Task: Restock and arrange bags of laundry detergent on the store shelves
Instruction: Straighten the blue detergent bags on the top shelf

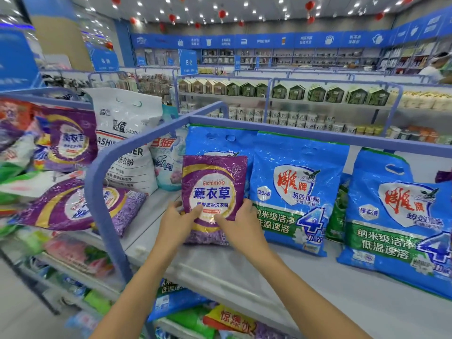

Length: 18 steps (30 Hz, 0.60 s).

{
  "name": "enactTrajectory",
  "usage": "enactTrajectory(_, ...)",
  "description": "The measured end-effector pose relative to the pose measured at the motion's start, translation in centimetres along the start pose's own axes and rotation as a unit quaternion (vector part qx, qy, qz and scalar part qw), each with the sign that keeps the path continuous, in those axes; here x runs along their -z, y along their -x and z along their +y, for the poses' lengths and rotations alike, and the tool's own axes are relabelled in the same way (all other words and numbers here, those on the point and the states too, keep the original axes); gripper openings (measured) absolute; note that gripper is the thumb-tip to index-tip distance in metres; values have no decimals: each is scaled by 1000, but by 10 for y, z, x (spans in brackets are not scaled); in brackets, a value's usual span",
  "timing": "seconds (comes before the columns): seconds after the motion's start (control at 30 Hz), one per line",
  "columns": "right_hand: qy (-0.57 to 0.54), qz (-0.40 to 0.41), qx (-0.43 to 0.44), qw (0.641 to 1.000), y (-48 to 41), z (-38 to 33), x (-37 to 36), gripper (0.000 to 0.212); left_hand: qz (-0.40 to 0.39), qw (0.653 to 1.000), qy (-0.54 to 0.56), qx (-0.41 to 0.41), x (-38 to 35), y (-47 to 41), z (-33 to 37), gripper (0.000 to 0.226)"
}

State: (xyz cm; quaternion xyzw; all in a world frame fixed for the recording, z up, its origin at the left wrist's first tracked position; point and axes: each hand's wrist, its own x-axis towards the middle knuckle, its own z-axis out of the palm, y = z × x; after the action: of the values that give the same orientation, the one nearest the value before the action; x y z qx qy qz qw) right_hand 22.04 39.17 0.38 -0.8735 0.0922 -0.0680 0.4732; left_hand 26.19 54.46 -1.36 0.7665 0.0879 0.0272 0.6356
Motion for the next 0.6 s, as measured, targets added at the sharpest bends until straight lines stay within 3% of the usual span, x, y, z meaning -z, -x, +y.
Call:
enactTrajectory(0.17,-152,-25,-17,988,-4,8,5,67,-52,994,76,53,10,0,5,30)
enactTrajectory(0.33,-335,-93,-27,937,3,2,35,34,-132,966,222,32,8,13,24,30)
enactTrajectory(0.4,-356,-76,-4,931,9,1,48,26,-171,946,276,24,-3,23,36,29)
enactTrajectory(0.6,-434,24,-30,900,32,24,99,26,-226,934,276,-16,-52,49,52,50)
